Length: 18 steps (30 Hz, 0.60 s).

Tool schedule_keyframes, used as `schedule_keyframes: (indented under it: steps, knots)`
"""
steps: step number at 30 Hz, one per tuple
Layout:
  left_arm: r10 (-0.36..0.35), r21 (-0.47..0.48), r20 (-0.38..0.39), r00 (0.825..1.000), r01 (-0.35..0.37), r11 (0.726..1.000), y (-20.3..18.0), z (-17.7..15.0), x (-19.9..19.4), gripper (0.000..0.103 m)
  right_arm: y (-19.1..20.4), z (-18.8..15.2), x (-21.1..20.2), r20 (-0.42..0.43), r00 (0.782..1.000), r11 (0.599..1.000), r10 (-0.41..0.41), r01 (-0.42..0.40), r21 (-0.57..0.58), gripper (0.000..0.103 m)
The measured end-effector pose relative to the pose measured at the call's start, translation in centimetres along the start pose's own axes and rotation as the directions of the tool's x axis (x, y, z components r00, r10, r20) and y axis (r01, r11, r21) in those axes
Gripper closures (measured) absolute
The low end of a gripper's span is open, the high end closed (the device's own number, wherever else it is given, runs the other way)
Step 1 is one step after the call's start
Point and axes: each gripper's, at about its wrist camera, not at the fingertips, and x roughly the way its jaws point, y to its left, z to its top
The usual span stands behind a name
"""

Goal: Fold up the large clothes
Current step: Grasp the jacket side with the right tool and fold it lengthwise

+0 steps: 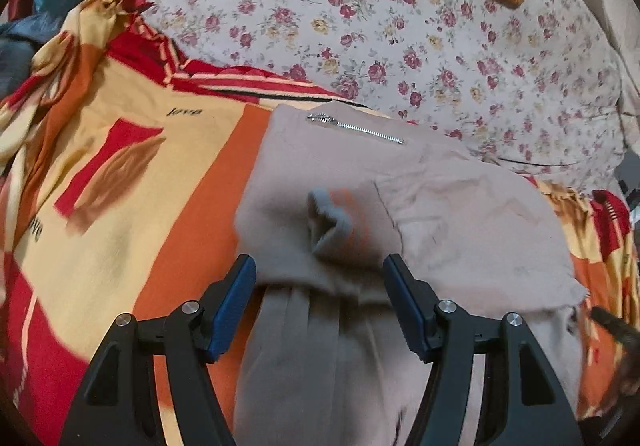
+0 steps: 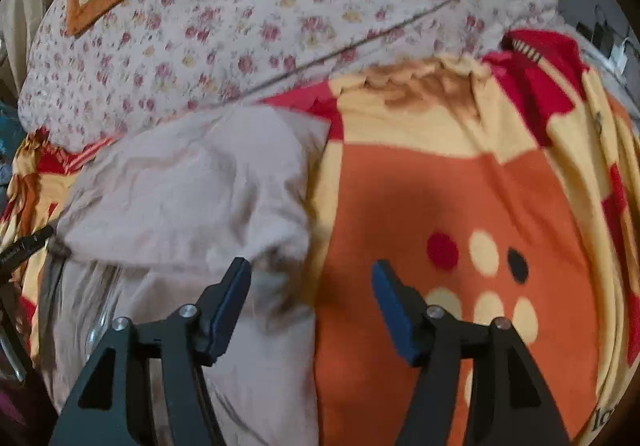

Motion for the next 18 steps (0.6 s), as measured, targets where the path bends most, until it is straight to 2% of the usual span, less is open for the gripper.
schedule_keyframes:
  steps: [4,5,6,7,8,9,13,16,17,18]
  knots:
    - [0.023,-0.003,0.014,1.000,-0.023,1.000,0.8,-2.4,-2.5,0.041,1.2,-0.7,2.6,-0.044,0.999,0.999,0.005,-0.007,-0.040,0.037]
    - [0.030,0.001,0.008,1.000,-0.030,1.000,1.1,-3.1,-2.9,0.041,1.7,-0.7,3.2,-0.038,0.999,0.998,0.020,-0.022,-0.051,0.040]
    - [0.034,0.005,-0.001,0.999,-0.034,0.999,1.3,-3.8,-3.5,0.041,2.2,-0.6,3.9,-0.025,0.999,0.997,0.025,-0.027,-0.072,0.069]
    - [0.033,0.009,-0.005,0.999,-0.033,0.999,1.5,-4.6,-4.1,0.041,2.5,-0.6,4.1,-0.014,1.000,0.996,0.007,-0.009,-0.094,0.089]
    - [0.035,0.014,-0.003,0.999,-0.035,0.999,1.8,-5.3,-4.6,0.041,2.5,-0.6,4.2,0.002,0.999,0.992,-0.048,0.048,-0.114,0.097]
    - [0.045,0.024,0.001,0.999,-0.045,0.999,1.9,-6.1,-5.1,0.041,2.0,-0.7,3.8,0.027,0.996,0.991,-0.080,0.083,-0.108,0.097]
    - [0.120,0.084,0.006,0.993,-0.120,0.989,2.0,-8.7,-5.8,0.041,-0.3,-0.7,3.9,-0.001,1.000,1.000,-0.019,0.019,-0.016,0.097]
    - [0.115,0.086,-0.029,0.993,-0.112,0.990,2.1,-9.9,-6.0,0.041,-0.3,-1.4,2.1,0.021,0.999,1.000,0.029,-0.029,0.008,0.097]
    - [0.106,0.080,-0.025,0.994,-0.103,0.991,2.1,-10.3,-6.3,0.041,-0.3,-1.6,1.4,0.029,0.999,0.999,0.042,-0.043,0.014,0.088]
    - [0.100,0.075,-0.019,0.995,-0.098,0.992,2.1,-10.7,-6.6,0.041,-0.3,-1.9,0.2,0.032,0.998,0.998,0.054,-0.055,0.017,0.074]
